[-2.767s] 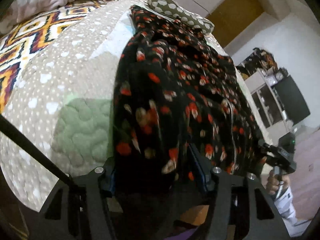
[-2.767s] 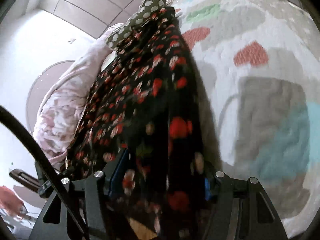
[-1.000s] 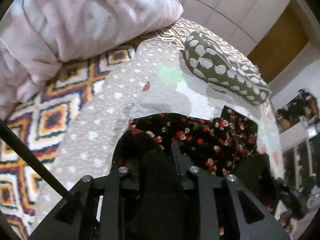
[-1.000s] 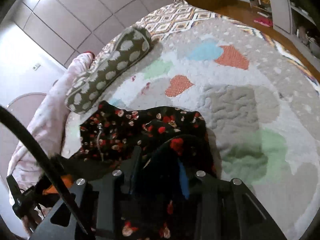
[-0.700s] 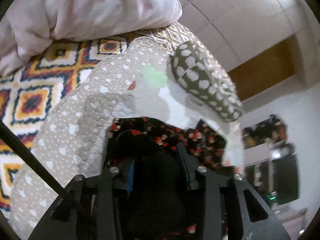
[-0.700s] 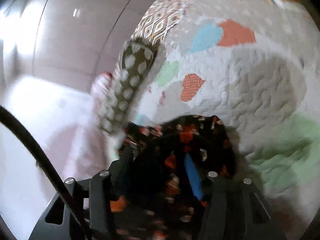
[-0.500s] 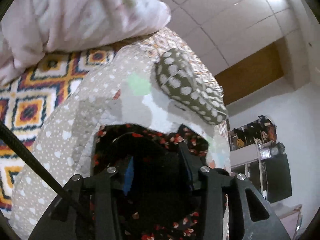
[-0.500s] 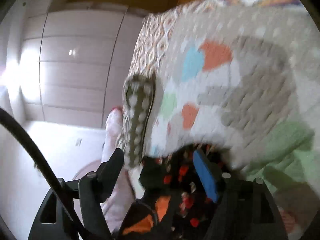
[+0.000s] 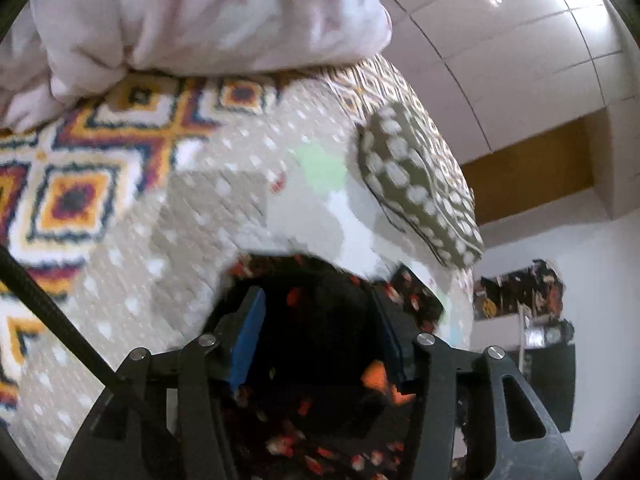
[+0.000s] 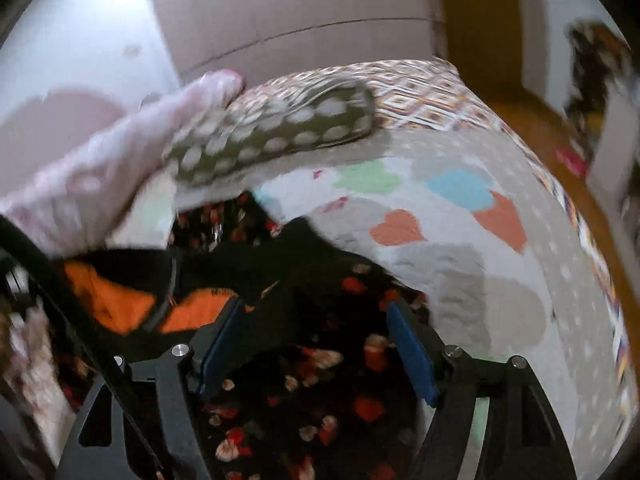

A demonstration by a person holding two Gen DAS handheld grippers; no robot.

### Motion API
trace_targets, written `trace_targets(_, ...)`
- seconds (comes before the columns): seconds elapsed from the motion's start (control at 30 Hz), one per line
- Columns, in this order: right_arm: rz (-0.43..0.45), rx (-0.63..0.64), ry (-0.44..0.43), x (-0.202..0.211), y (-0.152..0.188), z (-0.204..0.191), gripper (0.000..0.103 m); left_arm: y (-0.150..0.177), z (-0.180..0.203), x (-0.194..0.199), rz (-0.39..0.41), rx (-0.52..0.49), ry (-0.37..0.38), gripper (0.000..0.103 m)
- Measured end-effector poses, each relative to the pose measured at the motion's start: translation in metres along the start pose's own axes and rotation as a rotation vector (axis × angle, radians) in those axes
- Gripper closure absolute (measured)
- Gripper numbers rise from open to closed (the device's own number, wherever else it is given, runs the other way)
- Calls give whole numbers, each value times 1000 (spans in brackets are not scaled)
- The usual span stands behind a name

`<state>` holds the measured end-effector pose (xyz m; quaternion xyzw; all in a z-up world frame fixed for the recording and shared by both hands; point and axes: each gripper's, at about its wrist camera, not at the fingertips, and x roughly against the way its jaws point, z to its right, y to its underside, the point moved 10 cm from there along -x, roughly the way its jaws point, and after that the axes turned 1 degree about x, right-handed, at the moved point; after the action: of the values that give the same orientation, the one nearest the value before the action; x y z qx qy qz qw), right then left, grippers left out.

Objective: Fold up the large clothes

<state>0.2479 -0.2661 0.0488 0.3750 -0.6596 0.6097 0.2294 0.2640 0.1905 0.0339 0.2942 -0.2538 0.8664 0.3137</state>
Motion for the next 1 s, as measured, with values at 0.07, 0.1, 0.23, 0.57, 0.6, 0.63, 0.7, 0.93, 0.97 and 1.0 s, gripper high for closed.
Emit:
trace_targets(0.07,-36,86,71,-27,6,-4,27,-9,-13,-2,10,28,5,47)
trace_targets(0.1,-56,120,105,-37,9,-5,48,-14,-25,-2,17,50,-11,47)
trace_targets(0.23,-117,125,157,-52,17,5,96,-24,-36,5,51,-22,-67,47)
trace_targets(0.57,-71,-127,339,-52,-14,85,97,35,12,-8,28,-425,-130,42)
trace_targets(0.6,-85,-142,349,-56,-11,90,97,48,18,-18,5,-479,-139,42)
trace_targets(0.63,-93,-147,355,-58,-9,91,96,56,20,-25,-11,-515,-157,42)
trace_targets(0.7,-105,-146,376,-60,-5,93,95,70,17,-47,-49,-607,-265,42)
trace_targets(0.93,-128,-179,398,-56,7,113,53,69,-10,-76,-35,-608,-483,42)
trace_targets(0.97,-97,-215,351,-49,5,114,53,69,-10,-71,-31,-587,-465,42)
trace_targets(1.0,-70,-243,310,-41,2,113,52,69,-7,-61,-27,-555,-426,42)
